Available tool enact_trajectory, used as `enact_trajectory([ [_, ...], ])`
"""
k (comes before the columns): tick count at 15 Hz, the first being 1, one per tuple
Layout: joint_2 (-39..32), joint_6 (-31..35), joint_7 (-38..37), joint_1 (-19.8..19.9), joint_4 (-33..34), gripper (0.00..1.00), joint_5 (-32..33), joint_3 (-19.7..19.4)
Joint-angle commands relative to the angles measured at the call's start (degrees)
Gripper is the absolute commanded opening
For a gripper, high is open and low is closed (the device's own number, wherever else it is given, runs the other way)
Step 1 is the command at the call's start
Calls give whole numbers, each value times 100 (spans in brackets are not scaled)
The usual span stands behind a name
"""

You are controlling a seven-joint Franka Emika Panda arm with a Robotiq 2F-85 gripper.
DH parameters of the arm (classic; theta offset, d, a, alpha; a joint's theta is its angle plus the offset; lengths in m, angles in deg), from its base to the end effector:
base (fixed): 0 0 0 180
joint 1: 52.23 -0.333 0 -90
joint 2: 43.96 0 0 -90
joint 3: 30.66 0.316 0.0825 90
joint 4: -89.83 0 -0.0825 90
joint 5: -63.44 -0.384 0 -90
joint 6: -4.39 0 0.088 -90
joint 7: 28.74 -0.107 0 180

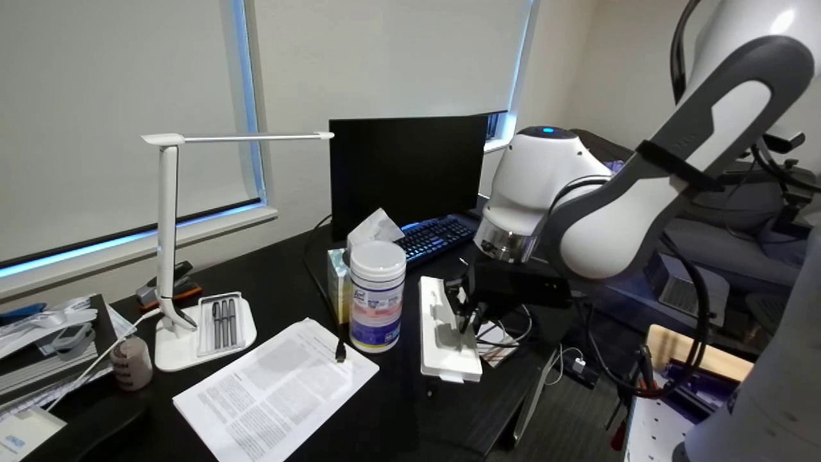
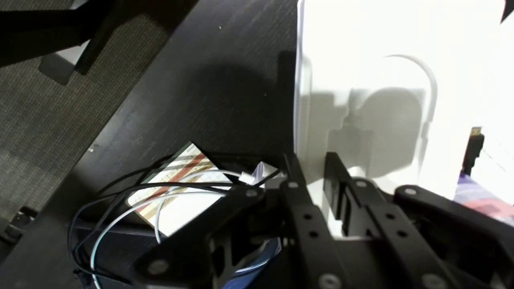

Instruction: Pick up the white box from the table and move it to the right

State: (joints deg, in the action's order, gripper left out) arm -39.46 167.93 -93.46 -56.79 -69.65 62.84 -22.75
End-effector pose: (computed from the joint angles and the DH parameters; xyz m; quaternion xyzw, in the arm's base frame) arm 0.3885 0.0842 0.2484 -0.8933 0.4433 -0.0603 0.0436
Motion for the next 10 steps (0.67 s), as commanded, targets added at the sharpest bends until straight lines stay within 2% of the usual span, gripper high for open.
enact_trajectory([
  [1,-96,596,328,-118,8,8,-1080,-159],
  [2,-27,246,89,57,17,19,-495,-109],
  [4,-37,395,207,6,27,19,-854,-119],
  [5,-37,399,207,-12,27,8,-880,-115],
  [6,-95,696,-43,20,27,8,-726,-54],
  [7,-65,394,365,-218,134,8,-1486,-119],
  [10,-148,385,52,21,345,8,-1939,-334],
])
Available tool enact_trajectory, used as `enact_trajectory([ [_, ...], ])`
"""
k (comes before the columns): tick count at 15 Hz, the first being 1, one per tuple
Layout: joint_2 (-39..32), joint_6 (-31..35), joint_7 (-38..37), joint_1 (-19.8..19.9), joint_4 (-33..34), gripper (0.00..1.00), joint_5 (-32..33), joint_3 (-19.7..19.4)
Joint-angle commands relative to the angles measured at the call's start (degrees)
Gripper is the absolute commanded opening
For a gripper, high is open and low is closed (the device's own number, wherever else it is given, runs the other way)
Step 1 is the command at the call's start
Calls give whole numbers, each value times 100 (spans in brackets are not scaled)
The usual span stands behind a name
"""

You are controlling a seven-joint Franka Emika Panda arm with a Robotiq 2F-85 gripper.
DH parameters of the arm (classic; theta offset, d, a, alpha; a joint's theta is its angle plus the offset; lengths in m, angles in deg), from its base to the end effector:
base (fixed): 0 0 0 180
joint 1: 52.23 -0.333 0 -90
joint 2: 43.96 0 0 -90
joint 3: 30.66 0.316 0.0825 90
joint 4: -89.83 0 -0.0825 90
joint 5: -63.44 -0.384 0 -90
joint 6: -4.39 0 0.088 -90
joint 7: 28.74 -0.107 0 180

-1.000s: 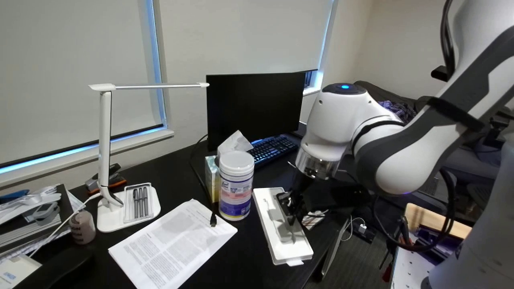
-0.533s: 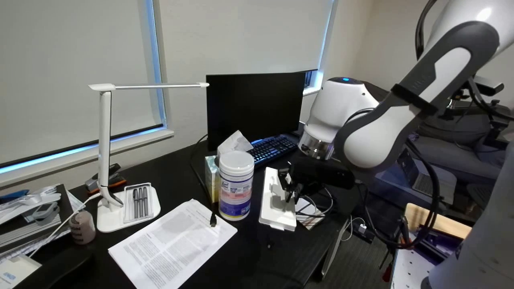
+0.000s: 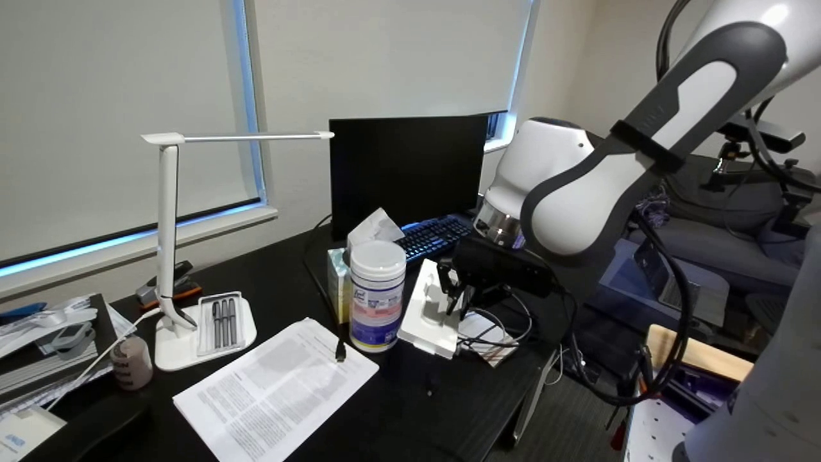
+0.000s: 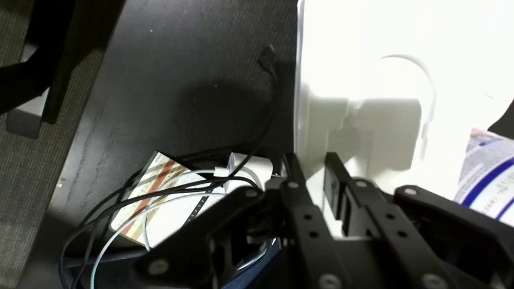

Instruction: Pick up the white box from the table and move it to the right

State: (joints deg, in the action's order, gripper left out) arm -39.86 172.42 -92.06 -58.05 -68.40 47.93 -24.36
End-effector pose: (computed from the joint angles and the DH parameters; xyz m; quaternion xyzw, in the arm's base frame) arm 0.4051 0.0688 0.2608 -0.8322 0.5399 -0.0707 0.1051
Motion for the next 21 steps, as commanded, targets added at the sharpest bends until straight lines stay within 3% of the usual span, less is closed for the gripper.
enact_trajectory([
  [1,-147,6,-162,306,260,8,-393,-283],
  [7,-530,54,-788,1032,578,8,-114,-977],
  [9,-618,-64,-431,1111,811,8,-455,-1137],
  [12,-879,-141,128,1169,1323,8,-842,-1178],
  [15,-1297,-131,205,1152,1850,8,-734,-1156],
  [16,-952,-32,-30,1088,1467,19,-584,-1249],
  [18,-1188,-46,2,1067,1726,19,-587,-1250],
  [19,-1253,-47,5,1062,1775,8,-588,-1250],
  [21,-1510,120,-479,935,1802,8,-297,-1378],
])
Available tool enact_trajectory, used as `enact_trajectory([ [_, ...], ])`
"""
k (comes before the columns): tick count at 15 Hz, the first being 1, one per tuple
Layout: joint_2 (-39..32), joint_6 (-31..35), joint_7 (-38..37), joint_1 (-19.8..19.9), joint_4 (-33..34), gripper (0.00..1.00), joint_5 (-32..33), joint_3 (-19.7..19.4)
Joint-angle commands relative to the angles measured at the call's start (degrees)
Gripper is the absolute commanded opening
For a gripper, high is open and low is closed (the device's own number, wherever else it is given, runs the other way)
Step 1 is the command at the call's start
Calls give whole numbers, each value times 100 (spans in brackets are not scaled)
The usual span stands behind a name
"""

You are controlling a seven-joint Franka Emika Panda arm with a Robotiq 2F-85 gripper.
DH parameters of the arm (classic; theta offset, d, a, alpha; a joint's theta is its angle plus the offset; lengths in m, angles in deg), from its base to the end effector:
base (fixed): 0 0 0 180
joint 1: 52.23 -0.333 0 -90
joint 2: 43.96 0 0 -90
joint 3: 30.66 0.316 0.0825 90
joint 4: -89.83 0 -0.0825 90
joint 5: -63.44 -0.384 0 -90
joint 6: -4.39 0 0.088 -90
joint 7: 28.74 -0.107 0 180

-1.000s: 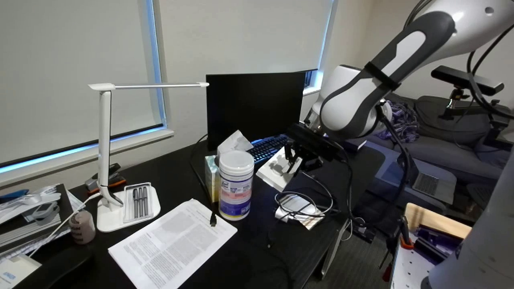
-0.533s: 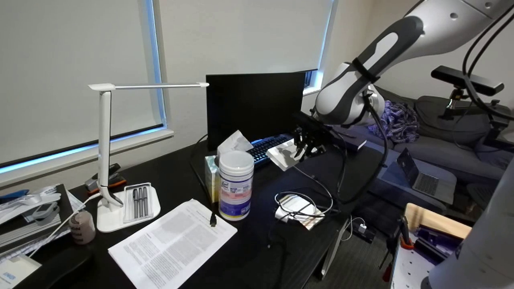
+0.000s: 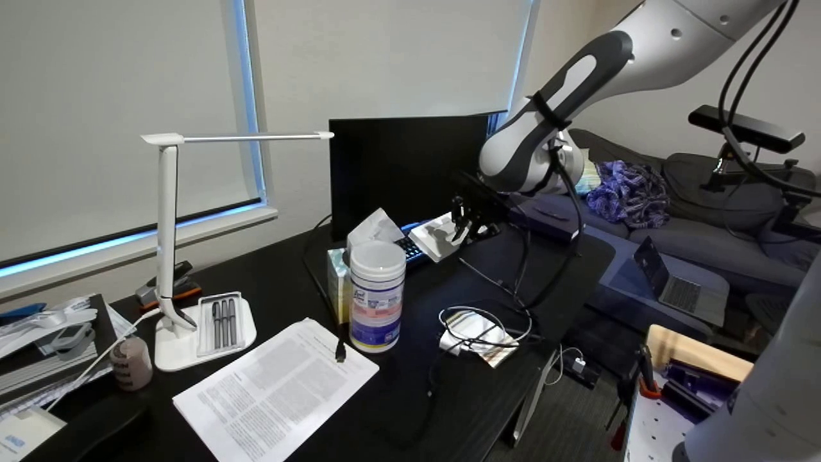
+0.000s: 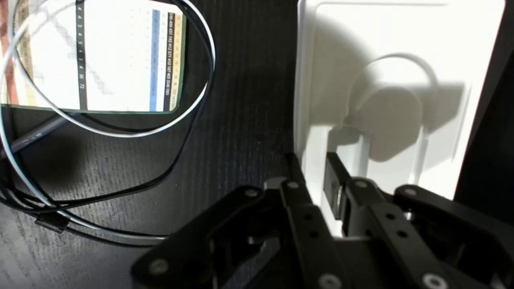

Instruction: Pick up the white box from the table and move it to the right

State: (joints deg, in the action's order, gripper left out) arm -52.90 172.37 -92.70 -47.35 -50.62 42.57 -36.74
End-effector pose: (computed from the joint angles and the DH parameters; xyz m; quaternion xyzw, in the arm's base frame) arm 0.4974 -0.1199 0.2692 -0.6694 0.7230 -0.1178 0.1236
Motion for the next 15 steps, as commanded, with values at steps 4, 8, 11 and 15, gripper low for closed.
enact_trajectory([
  [4,-1096,78,-655,-94,590,8,173,-380],
  [8,-1730,33,-405,83,1152,8,-137,-225],
  [11,-2092,37,-291,80,1475,8,-86,-147],
  [15,-2500,23,-178,26,1810,8,-9,-111],
])
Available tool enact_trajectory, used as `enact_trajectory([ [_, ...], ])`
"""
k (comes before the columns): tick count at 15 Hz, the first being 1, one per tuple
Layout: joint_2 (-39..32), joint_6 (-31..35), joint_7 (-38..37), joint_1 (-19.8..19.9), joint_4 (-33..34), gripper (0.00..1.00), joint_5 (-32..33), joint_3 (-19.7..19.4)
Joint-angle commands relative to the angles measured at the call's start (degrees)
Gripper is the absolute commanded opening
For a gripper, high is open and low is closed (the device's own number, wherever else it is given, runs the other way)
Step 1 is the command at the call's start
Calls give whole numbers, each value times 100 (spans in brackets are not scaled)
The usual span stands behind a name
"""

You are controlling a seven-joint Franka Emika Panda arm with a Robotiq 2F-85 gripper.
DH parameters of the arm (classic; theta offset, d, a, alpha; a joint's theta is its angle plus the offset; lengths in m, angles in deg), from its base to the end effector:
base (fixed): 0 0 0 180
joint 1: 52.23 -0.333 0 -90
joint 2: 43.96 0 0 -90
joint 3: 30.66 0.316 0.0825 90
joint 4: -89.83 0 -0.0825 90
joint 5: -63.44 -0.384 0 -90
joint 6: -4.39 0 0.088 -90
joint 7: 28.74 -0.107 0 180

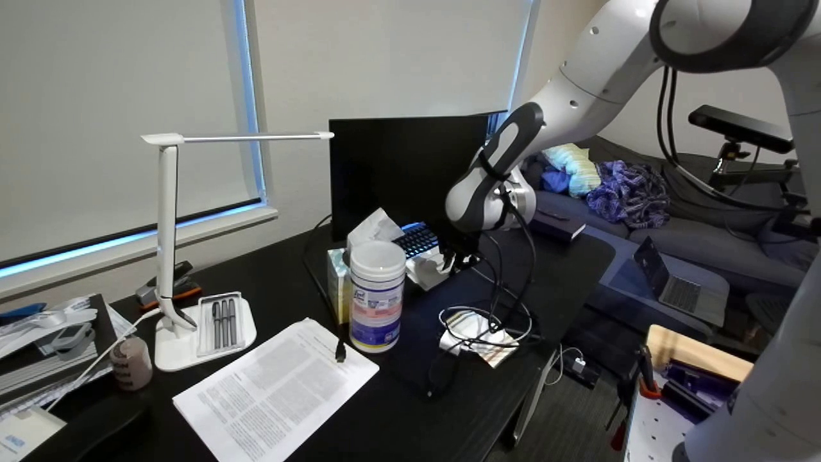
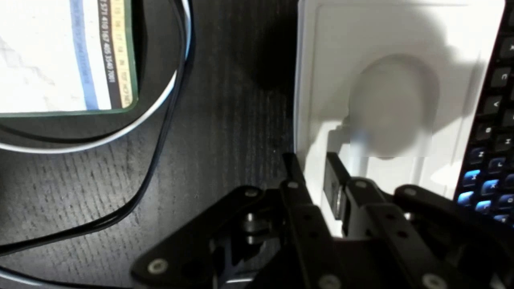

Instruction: Pick up the white box from the table and move it to the right

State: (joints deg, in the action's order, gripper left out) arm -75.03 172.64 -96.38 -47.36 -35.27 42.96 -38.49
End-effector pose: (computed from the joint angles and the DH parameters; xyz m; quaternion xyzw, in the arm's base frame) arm 0.5512 -0.1485 0.1597 -0.6493 0.7520 -0.0889 0.0702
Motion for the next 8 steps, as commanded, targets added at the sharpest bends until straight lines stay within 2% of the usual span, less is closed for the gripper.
enact_trajectory([
  [1,-366,47,123,-36,301,8,-43,5],
  [8,-608,-50,214,85,350,8,-110,108],
])
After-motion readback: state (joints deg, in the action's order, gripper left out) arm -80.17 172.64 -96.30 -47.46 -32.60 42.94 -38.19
